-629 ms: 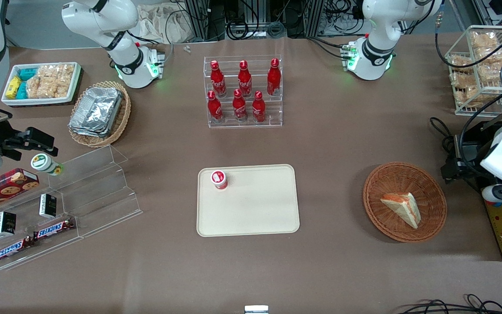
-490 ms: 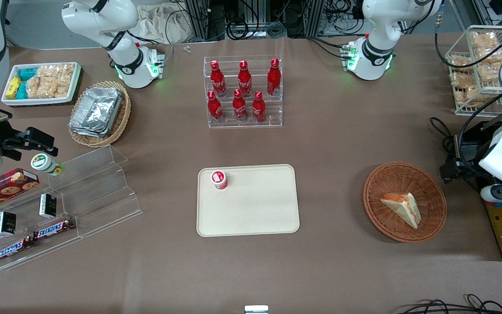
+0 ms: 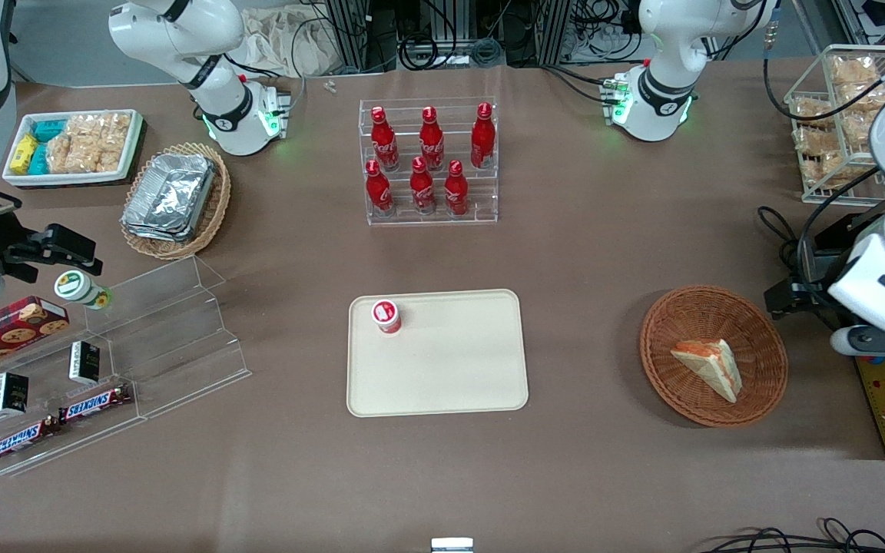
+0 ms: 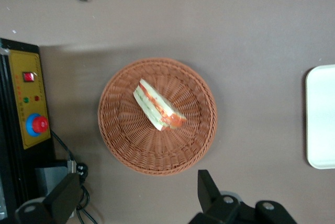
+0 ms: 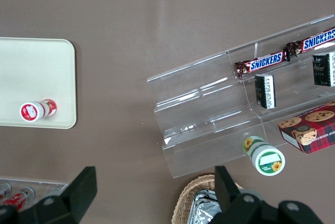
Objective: Place sandwich from basket to tray
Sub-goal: 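Move the left gripper over the wicker basket and lower toward the sandwich, then close the left gripper on the wrapped sandwich's plastic edge, then lift the sandwich out of the basket with the left gripper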
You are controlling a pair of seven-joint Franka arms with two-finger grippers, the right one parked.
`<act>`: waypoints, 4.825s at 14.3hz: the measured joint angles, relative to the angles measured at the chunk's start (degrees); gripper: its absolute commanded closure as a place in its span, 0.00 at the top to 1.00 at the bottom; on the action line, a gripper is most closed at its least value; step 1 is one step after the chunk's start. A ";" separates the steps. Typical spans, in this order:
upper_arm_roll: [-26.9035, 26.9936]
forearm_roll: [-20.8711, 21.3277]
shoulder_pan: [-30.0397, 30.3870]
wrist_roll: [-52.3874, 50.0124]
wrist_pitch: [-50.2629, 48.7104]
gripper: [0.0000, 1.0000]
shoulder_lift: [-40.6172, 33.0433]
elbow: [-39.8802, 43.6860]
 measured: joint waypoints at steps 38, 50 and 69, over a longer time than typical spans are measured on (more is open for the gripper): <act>3.43 -4.54 2.51 -15.24 41.38 0.51 8.98 -29.98; 3.41 -4.54 2.44 -18.89 36.52 0.06 7.22 -27.01; -11.07 -4.51 1.03 -19.43 -3.45 0.06 1.58 -2.44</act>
